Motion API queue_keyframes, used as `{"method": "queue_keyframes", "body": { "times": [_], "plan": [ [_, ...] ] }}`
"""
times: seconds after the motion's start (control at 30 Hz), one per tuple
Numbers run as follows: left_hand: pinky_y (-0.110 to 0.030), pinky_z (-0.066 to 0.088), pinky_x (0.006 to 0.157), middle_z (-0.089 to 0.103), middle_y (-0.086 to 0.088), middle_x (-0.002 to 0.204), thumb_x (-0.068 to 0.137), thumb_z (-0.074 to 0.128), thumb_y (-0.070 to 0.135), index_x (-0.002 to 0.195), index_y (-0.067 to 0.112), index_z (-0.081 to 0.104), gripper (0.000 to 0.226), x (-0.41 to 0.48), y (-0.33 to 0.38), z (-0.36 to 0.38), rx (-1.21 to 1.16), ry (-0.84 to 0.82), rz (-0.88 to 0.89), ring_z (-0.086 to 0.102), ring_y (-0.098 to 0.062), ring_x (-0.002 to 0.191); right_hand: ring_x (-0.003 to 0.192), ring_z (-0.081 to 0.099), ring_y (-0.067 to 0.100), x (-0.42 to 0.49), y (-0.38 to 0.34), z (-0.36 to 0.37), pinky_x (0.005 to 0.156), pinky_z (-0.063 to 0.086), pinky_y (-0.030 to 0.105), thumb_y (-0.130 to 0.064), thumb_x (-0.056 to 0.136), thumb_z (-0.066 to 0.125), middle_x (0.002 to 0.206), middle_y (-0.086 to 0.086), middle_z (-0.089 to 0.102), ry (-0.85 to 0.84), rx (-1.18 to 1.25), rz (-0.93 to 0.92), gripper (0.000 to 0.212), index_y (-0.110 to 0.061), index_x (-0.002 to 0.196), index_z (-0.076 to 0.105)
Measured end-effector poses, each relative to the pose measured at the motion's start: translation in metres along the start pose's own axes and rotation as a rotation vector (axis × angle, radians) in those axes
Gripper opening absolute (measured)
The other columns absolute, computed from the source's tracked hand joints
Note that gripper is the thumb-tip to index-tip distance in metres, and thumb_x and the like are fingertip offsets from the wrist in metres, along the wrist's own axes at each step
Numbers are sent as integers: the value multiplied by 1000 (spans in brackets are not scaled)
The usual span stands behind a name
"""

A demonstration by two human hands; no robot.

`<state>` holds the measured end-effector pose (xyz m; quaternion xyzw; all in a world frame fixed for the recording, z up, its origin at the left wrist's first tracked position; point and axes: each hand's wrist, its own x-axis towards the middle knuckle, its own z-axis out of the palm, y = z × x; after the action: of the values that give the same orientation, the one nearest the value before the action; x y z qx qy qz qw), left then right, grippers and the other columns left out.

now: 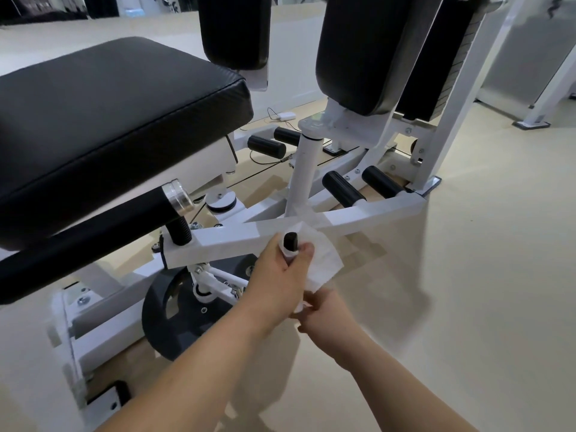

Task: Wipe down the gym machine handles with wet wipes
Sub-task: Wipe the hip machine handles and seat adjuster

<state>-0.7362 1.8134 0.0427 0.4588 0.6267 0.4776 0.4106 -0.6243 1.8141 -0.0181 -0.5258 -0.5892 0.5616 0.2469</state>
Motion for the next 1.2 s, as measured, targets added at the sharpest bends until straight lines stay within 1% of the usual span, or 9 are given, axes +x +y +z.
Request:
{"method": "queue_keyframes", "body": {
  "times": [0.13, 0.23, 0.37, 0.47, 0.53, 0.7, 0.9, 1.07, 1.2],
  "plan": [
    [-30, 53, 71, 67, -7, 88, 101, 59, 38, 99, 23, 58, 15, 3, 24, -4, -10, 39, 135, 63, -15, 78, 85, 76, 13, 2, 2, -9, 72, 56, 33, -10, 98, 58, 102, 1, 74, 87, 95, 61, 15, -17, 101, 71],
    [-41, 57, 79, 69, -8, 96, 102, 57, 46, 105, 28, 57, 18, 0, 27, -4, -26, -3, 235, 68, -19, 85, 84, 75, 22, 2, -3, -11, 72, 52, 36, -7, 93, 66, 79, 8, 70, 72, 138, 40, 28, -22, 71, 62],
    [-39, 59, 86, 75, 6, 93, 98, 59, 50, 109, 29, 62, 23, -5, -5, -4, 15, -3, 129, 72, -12, 92, 66, 57, 17, -1, -10, 1, 67, 55, 41, -12, 93, 67, 54, -14, 56, -9, 87, 11, 17, -13, 76, 62],
    [-24, 56, 63, 70, 2, 63, 101, 58, 40, 102, 21, 60, 19, -12, -26, 1, 109, -37, -73, 70, -10, 61, 62, 38, 22, -1, -5, 6, 62, 37, 39, -12, 90, 50, 60, 0, 44, -14, 129, -26, 12, -6, 79, 48],
    [-18, 49, 54, 68, 0, 70, 101, 60, 37, 100, 20, 60, 18, -9, -14, 2, 65, 29, -51, 69, -16, 62, 64, 55, 25, -1, 1, 5, 64, 41, 37, -15, 89, 57, 71, 8, 61, 13, 127, 14, 12, -3, 88, 58],
    [-16, 52, 67, 65, 11, 88, 101, 54, 48, 109, 29, 57, 20, -1, 27, 0, 23, 56, 241, 62, -5, 80, 80, 75, 18, 4, 12, 3, 68, 50, 30, -24, 93, 74, 88, 11, 72, 23, 166, 68, 25, 0, 99, 67],
    [-19, 55, 73, 68, 11, 96, 101, 59, 41, 107, 28, 58, 14, -8, -19, 2, 99, 17, 21, 68, 0, 82, 78, 73, 14, -2, 8, 5, 69, 53, 32, -16, 92, 61, 92, 12, 76, 7, 135, 2, 15, -12, 102, 72],
    [-15, 48, 63, 61, 5, 80, 101, 54, 48, 104, 22, 56, 26, -6, 31, -4, 58, 41, 325, 57, -2, 70, 77, 72, 15, 2, 8, 8, 68, 50, 31, -23, 96, 69, 86, -1, 76, 20, 151, 41, 12, -13, 98, 75],
    [-22, 52, 72, 66, 10, 83, 101, 57, 46, 104, 25, 57, 21, -8, 3, -1, 47, 38, 217, 63, -4, 79, 72, 73, 13, 0, 8, 10, 67, 52, 31, -17, 92, 68, 93, 15, 75, 54, 193, 118, 23, 1, 107, 68]
  ]
}}
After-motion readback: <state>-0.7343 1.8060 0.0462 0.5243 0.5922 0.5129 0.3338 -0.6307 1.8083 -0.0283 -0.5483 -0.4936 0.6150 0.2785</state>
